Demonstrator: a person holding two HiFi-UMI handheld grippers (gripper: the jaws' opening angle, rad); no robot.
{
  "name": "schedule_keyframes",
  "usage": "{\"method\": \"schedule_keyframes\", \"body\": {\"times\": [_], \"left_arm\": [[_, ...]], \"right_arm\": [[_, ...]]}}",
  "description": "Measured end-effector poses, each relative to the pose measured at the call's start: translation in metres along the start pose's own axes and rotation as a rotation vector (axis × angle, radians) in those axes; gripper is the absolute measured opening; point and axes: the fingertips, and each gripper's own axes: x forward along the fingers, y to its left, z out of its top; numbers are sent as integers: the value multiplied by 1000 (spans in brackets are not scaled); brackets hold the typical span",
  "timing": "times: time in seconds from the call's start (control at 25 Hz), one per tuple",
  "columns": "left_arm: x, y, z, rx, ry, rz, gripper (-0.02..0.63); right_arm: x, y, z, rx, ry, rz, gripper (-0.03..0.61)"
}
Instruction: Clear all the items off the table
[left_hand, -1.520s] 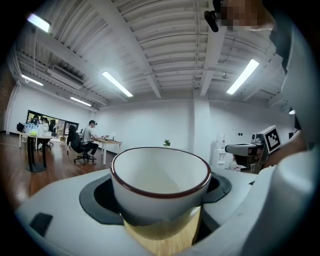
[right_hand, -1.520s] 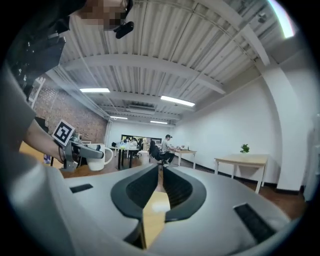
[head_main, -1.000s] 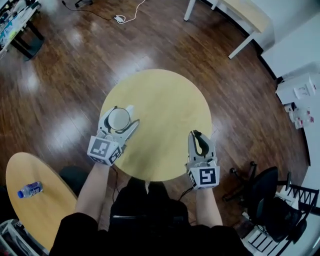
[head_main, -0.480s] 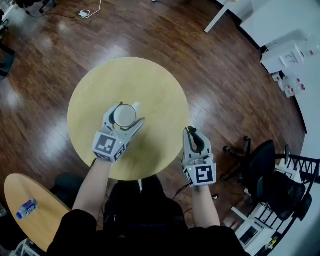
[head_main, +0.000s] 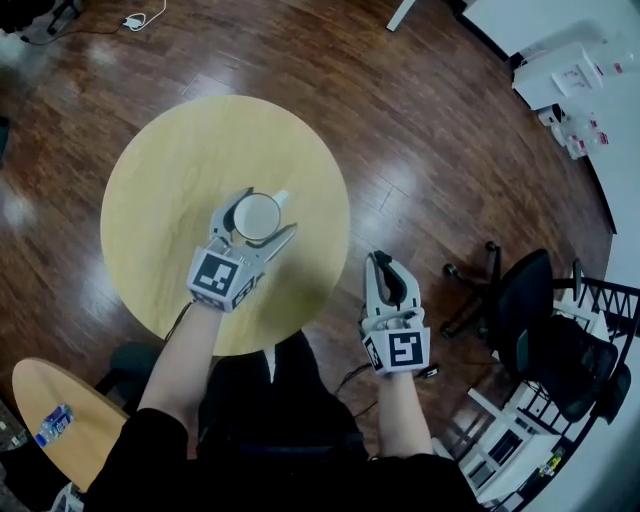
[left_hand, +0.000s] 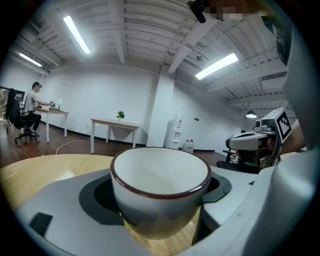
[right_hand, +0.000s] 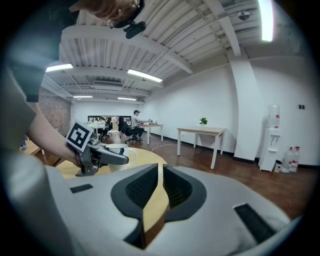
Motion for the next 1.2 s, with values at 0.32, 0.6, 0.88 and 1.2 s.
{"method": "schedule_keyframes", "body": {"times": [0.32,0.6,0.88,1.2], "left_arm": [[16,-12,-21,65,47,-2,414],[12,-9,-40,100,54,42,414],[4,-10,-51,120,38,47,414],[-1,-11,-36,92,35,39,430]], "right_arm": [[-10,-20,-16,47,7,-24,34],[-9,-17,-20,67,8,-9,34],[-8,-13,-18,77,2,13,34],[-7,0,-8,54,-3,36,34]]}}
